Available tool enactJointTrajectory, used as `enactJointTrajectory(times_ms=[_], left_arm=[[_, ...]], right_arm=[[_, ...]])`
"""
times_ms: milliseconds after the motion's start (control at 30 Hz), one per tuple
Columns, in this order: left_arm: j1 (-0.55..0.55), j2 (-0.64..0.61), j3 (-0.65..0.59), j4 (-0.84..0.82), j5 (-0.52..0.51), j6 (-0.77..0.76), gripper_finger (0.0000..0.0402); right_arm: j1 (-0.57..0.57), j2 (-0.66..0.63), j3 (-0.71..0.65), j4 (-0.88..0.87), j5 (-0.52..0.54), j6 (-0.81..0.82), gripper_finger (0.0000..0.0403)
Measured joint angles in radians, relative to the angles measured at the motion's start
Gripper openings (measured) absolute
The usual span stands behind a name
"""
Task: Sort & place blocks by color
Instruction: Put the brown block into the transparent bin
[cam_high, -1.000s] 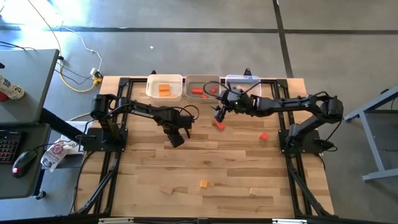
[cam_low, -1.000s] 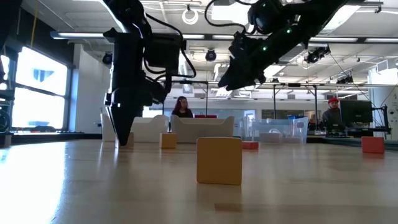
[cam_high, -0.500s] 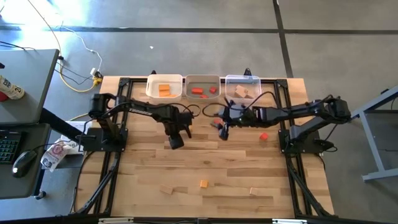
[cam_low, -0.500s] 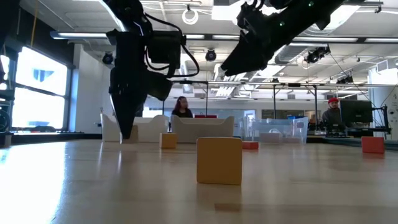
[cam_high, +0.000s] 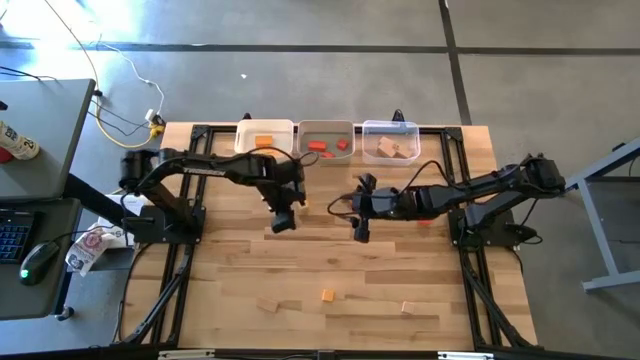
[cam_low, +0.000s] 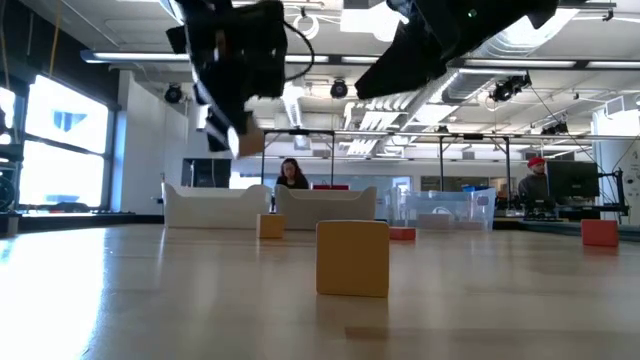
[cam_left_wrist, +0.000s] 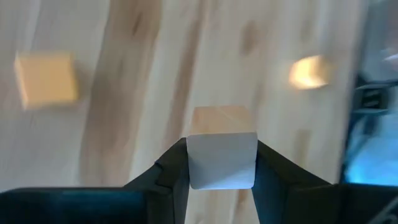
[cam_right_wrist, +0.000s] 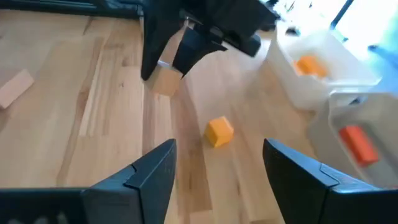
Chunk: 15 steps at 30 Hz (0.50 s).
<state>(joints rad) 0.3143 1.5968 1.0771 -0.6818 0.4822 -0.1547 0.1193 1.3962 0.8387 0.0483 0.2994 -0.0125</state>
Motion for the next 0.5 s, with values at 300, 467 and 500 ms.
enactJointTrajectory(times_ms=[300, 467, 500], left_arm=[[0.007, -0.057, 0.000, 0.276, 0.074, -0.080, 0.0107], [0.007, -0.060, 0.000, 0.428, 0.088, -0.148, 0.0110], [0.007, -0.060, 0.000, 0.459, 0.094, -0.159, 0.0108]], right_arm=[[0.075, 0.001, 0.000, 0.134, 0.126, -0.192, 0.0227], [0.099, 0.001, 0.000, 0.196, 0.170, -0.276, 0.0227], [0.101, 0.001, 0.000, 0.204, 0.171, -0.285, 0.0227]])
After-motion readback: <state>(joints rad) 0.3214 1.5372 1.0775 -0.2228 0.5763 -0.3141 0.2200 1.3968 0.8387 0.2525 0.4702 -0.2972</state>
